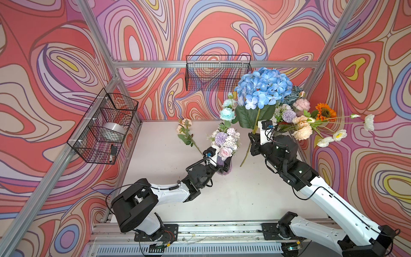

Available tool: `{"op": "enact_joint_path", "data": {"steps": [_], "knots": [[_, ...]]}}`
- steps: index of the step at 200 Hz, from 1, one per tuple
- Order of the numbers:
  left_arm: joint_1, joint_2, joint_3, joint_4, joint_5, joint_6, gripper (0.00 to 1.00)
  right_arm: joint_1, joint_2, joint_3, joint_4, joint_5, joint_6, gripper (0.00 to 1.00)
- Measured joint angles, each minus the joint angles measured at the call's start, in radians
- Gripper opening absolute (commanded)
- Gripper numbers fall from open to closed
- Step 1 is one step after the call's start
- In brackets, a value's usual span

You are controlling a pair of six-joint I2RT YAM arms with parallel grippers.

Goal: Arrange the flowers into the vase
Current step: 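Lower the blue hydrangea stem into the purple-blue vase with the right gripper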

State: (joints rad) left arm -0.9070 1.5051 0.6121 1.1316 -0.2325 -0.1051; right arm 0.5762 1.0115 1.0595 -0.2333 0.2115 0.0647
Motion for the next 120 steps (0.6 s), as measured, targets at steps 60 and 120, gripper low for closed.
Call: {"op": "enact_joint_path", "data": {"steps": [60,120], "knots": [[0.04,0.01,0.036,0.032,0.004,0.023,0.9,0.0,-0.01,0.0,0.054,-0.019,-0.009,0.0],[0.082,0.01,0.036,0.062,-0.004,0.021,0.89,0.0,-0.073,0.025,0.114,-0.048,-0.021,0.0]]}}
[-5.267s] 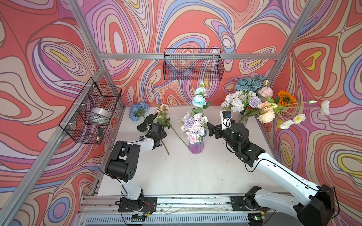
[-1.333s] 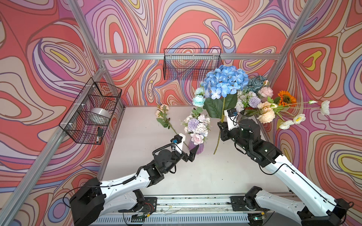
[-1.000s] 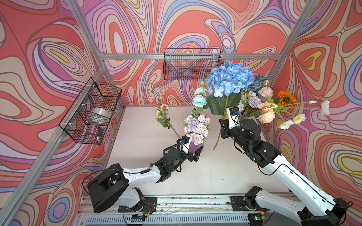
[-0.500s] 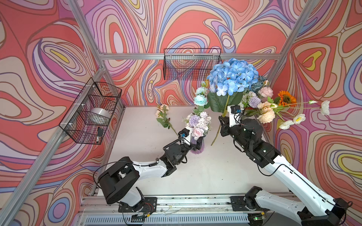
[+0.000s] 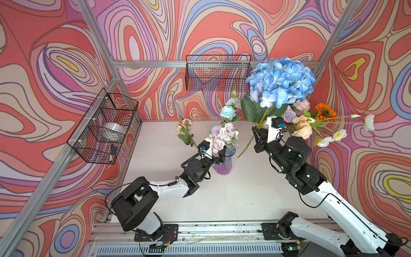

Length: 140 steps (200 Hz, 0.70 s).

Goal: Arrange the flowers into the vase
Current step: 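Lower the blue hydrangea stem into the purple-blue vase with the right gripper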

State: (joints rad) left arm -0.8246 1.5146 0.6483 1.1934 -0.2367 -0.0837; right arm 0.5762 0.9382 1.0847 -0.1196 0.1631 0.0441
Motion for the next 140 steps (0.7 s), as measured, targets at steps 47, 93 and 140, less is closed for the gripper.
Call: {"op": "enact_joint_path", "data": {"steps": [47,93,140], "knots": [[0.0,0.0,0.0,0.009,-0.004,0.0,0.89,0.0,-0.03,0.027,0.063,-0.052,-0.014,0.0],[0.0,0.0,-0.01,0.018,-0.014,-0.006,0.89,0.0,0.029,0.026,0.124,-0.111,-0.018,0.0],[0.0,-0.001,-0.024,0.028,-0.019,-0.007,0.88,0.0,0.104,-0.078,0.211,-0.127,-0.007,0.0]]}}
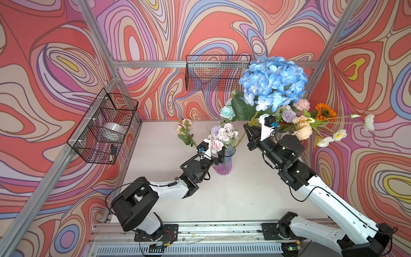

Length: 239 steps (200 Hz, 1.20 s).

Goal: Arrange the flowers into the vase
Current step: 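Lower the blue hydrangea stem into the purple-blue vase with the right gripper, then open the right gripper and draw back while the left reaches toward the cream rose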

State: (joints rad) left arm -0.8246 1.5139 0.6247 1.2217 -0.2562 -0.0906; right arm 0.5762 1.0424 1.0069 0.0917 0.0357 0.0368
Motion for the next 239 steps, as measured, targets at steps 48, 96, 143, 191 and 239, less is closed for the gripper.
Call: {"op": "enact_joint_path", "data": {"steps": [48,96,143,191,239], "knots": [[0.0,-0.001,-0.01,0.005,-0.007,-0.007,0.87,0.0,0.082,-0.124,0.062,-0.013,0.093,0.0],[0.0,-0.002,-0.013,0.01,-0.008,-0.011,0.87,0.0,0.127,-0.168,0.085,-0.029,0.146,0.0],[0.0,-0.002,-0.026,0.011,-0.011,-0.019,0.87,0.0,0.15,-0.172,0.082,-0.028,0.16,0.22],[0.0,-0.013,-0.033,0.01,-0.016,-0.019,0.86,0.0,0.097,-0.177,0.0,-0.012,0.159,0.54],[0.0,-0.022,-0.039,0.01,-0.018,-0.026,0.87,0.0,-0.033,-0.177,-0.076,0.034,0.16,0.66]]}}
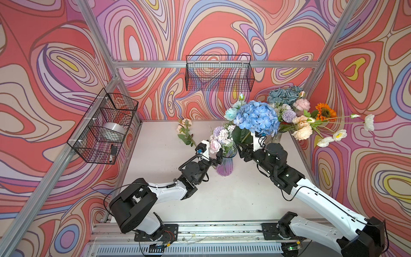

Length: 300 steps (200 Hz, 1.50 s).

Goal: Arrange the flowers into the vase
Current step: 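Open the right gripper and draw back while the left reaches toward the cream rose, then grasp the cream rose stem on the table with the left gripper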

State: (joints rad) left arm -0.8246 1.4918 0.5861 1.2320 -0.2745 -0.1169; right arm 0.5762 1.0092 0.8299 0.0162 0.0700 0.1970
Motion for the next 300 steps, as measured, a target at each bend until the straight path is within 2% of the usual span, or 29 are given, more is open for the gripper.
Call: {"op": "enact_joint_path", "data": {"steps": [32,73,100,130,148,172,201,230,256,300], "knots": [[0.0,-0.01,0.0,-0.005,-0.007,-0.009,0.9,0.0,-0.053,0.001,-0.056,0.041,0.0,0.67],[0.0,-0.071,-0.001,-0.081,-0.003,-0.038,0.99,0.0,-0.073,0.01,-0.178,0.055,-0.008,0.84],[0.0,-0.173,-0.006,-0.205,0.017,-0.068,1.0,0.0,-0.091,0.019,-0.28,0.011,-0.003,0.86],[0.0,-0.294,-0.018,-0.356,0.04,-0.114,1.0,0.0,-0.135,0.025,-0.375,-0.084,0.014,0.79],[0.0,-0.367,-0.055,-0.432,0.036,-0.138,1.0,0.0,-0.157,0.043,-0.415,-0.147,0.031,0.72],[0.001,-0.451,-0.116,-0.539,-0.019,-0.16,1.0,0.0,-0.163,0.087,-0.438,-0.22,0.051,0.57],[0.048,-0.487,-0.125,-0.664,-0.087,-0.204,0.99,0.0,-0.143,0.139,-0.425,-0.285,0.079,0.48],[0.183,-0.474,-0.125,-0.737,-0.078,-0.305,0.96,0.0,-0.117,0.158,-0.381,-0.327,0.086,0.45],[0.297,-0.395,-0.108,-0.776,-0.029,-0.395,0.92,0.0,-0.101,0.16,-0.322,-0.356,0.087,0.44],[0.381,-0.133,0.12,-0.905,0.058,-0.468,0.89,0.0,-0.078,0.16,-0.215,-0.383,0.085,0.44]]}}
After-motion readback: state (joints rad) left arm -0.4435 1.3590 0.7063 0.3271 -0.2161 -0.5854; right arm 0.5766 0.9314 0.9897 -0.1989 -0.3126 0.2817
